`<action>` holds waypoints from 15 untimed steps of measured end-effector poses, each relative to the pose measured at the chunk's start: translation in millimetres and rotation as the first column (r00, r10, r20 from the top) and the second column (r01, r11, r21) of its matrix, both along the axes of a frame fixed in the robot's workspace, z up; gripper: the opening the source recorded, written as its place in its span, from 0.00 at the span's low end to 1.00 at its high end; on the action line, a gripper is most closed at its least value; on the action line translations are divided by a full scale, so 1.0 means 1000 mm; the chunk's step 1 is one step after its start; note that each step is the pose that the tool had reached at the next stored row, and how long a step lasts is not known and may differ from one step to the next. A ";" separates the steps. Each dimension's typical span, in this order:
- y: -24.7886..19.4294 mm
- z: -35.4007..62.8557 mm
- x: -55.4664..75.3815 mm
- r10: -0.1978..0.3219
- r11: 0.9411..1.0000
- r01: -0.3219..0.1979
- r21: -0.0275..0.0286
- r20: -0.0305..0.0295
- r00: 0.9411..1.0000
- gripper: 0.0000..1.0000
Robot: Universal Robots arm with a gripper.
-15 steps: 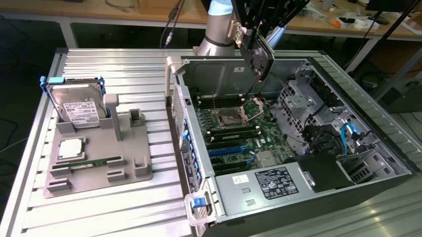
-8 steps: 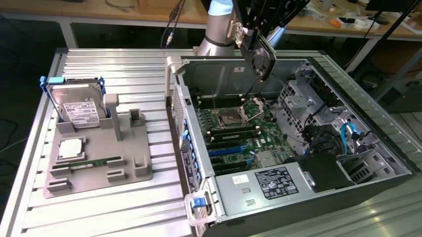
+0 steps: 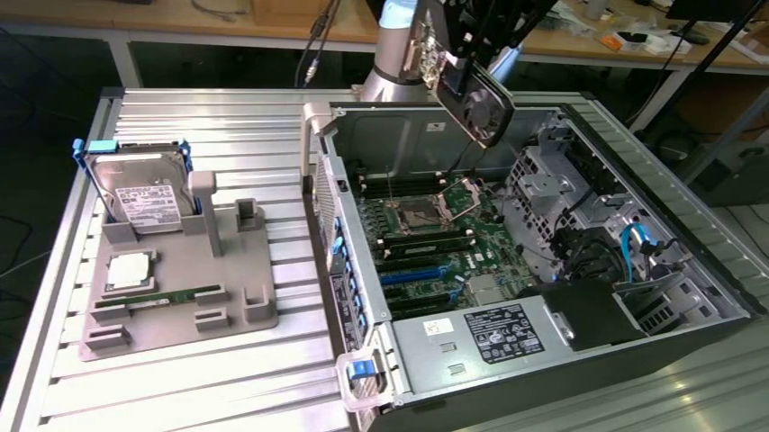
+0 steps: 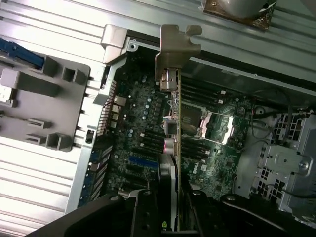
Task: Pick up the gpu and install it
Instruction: 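Insert the gpu into the slot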
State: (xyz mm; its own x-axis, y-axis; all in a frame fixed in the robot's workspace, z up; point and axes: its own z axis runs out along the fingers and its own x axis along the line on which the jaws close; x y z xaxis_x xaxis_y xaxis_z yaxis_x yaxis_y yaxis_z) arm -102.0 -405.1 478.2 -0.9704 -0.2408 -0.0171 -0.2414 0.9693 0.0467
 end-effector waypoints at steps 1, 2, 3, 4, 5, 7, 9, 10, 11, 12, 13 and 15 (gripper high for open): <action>0.0000 -0.0003 0.000 -0.035 0.999 0.035 0.000 0.000 0.999 0.27; 0.0000 -0.0005 0.000 -0.057 0.998 0.057 0.000 0.000 0.998 0.27; 0.0000 -0.0007 0.000 -0.079 0.997 0.079 0.000 0.000 0.997 0.27; 0.0000 -0.0008 0.000 -0.097 0.995 0.097 0.000 0.000 0.995 0.27; 0.0000 -0.0009 0.000 -0.113 0.994 0.113 0.000 0.000 0.994 0.27; 0.0000 -0.0011 0.000 -0.147 0.989 0.147 0.000 0.000 0.989 0.27; 0.0000 -0.0013 0.000 -0.171 0.985 0.171 -0.005 0.001 0.985 0.27; 0.0000 -0.0012 0.000 -0.180 0.984 0.180 -0.011 0.002 0.984 0.27; 0.0000 -0.0012 0.001 -0.187 0.982 0.187 -0.020 0.004 0.982 0.27; 0.0000 -0.0013 0.001 -0.193 0.981 0.193 -0.024 0.005 0.981 0.27; 0.0000 -0.0013 0.001 -0.195 0.981 0.195 -0.025 0.005 0.981 0.27; 0.0000 -0.0013 0.001 -0.195 0.981 0.195 -0.025 0.005 0.981 0.27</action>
State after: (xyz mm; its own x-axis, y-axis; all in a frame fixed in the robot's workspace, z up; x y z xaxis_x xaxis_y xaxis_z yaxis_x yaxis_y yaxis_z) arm -100.9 -405.2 477.0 -0.9987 -0.0476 -0.0156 -0.0479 0.9986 0.0213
